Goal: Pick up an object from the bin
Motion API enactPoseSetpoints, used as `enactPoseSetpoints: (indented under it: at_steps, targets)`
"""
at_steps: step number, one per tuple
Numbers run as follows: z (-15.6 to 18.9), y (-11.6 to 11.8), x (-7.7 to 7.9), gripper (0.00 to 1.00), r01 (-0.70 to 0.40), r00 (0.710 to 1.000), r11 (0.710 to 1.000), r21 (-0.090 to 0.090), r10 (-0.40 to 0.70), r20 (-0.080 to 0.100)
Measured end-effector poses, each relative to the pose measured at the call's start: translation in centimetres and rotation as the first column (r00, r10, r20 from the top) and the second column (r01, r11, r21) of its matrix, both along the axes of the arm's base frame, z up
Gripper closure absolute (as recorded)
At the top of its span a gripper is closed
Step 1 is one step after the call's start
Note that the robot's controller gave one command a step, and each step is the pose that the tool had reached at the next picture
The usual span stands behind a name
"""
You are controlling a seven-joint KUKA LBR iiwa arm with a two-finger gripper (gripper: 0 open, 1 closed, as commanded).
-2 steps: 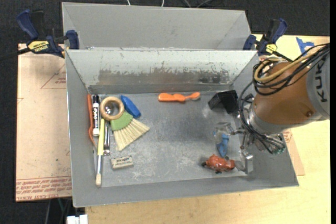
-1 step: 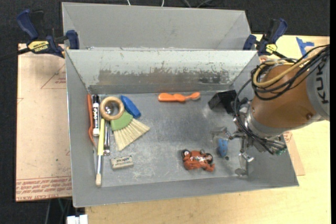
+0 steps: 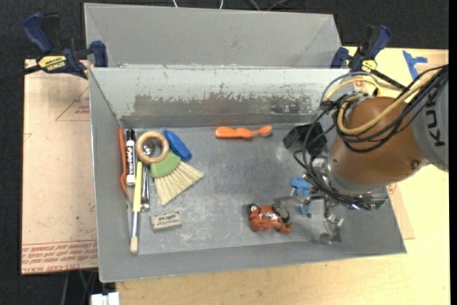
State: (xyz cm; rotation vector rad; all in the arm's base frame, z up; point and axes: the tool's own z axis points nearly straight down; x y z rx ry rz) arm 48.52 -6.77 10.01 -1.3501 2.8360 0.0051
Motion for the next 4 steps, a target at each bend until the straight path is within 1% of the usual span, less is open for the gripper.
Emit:
enactPoseSetpoints:
  at_steps: [1, 2, 3, 4]
  targets:
    - [-2.7, 4.7, 1.7, 0.0, 0.007, 1.0, 1.0, 0.005, -0.007, 0.022]
    - [-2.9, 5.3, 1.8, 1.0, -0.241, 0.97, 0.97, -0.003, 0.241, 0.009]
    - [-2.8, 5.3, 1.8, 1.0, -0.242, 0.97, 0.97, -0.003, 0.242, 0.01]
    - [1.2, 5.4, 1.5, 1.0, -0.24, 0.971, 0.971, 0.002, 0.24, -0.001]
